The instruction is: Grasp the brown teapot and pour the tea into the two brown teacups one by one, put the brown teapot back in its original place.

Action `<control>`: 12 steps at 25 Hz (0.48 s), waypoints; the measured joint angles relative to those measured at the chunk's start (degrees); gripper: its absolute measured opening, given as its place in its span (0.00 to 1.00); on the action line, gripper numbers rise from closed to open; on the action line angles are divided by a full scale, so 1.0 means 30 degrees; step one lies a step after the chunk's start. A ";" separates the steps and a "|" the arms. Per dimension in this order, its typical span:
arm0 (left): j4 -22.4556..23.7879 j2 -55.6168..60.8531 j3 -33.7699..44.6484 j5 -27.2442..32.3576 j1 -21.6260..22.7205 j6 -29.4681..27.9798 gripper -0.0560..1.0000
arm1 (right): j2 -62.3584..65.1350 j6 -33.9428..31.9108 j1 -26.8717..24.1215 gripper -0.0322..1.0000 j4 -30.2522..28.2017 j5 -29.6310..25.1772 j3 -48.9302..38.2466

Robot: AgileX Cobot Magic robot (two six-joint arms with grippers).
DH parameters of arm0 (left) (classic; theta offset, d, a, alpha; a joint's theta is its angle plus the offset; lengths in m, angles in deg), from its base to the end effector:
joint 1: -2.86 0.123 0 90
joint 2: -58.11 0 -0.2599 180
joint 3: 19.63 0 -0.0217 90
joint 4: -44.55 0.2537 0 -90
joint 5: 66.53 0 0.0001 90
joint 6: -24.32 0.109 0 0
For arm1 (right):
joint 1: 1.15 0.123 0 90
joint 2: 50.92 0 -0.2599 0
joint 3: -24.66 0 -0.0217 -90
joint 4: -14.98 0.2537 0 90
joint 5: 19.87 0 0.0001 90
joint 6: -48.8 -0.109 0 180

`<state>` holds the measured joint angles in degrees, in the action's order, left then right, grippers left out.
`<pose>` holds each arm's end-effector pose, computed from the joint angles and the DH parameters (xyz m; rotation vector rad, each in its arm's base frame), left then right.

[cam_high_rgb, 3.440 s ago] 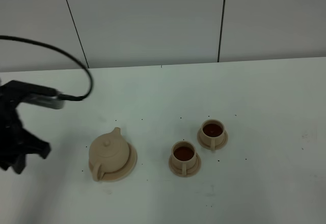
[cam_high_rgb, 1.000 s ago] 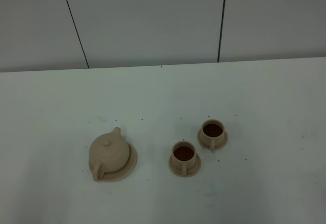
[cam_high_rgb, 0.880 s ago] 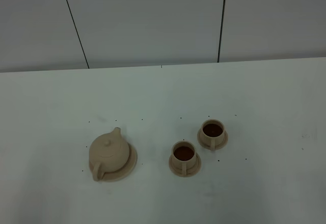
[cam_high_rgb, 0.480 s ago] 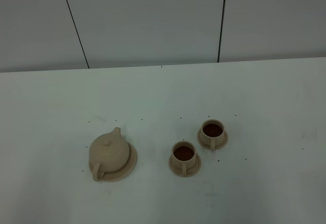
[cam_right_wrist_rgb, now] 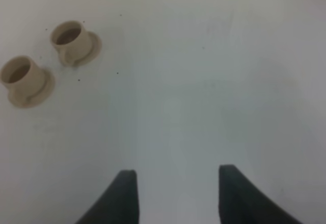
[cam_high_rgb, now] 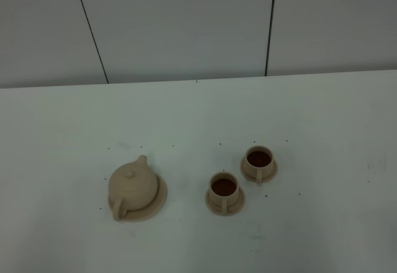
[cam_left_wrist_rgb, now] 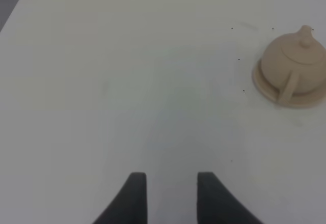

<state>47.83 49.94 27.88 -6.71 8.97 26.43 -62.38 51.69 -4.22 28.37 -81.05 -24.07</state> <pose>0.0375 0.0094 0.2740 -0.0729 2.0169 0.1594 0.0475 0.0196 0.2650 0.0009 2.1020 0.2212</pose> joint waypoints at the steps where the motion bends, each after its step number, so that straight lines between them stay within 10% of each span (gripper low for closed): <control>1: 0.0000 0.0000 0.0000 0.0000 0.0000 0.0000 0.34 | 0.0000 0.0000 0.0000 0.38 0.0000 0.0000 0.0000; 12: 0.0000 0.0000 0.0000 0.0000 0.0000 0.0012 0.34 | 0.0000 0.0000 0.0000 0.38 0.0000 0.0000 0.0000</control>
<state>47.83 49.94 27.88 -6.71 8.97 26.47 -62.38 51.69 -4.22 28.37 -81.05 -24.07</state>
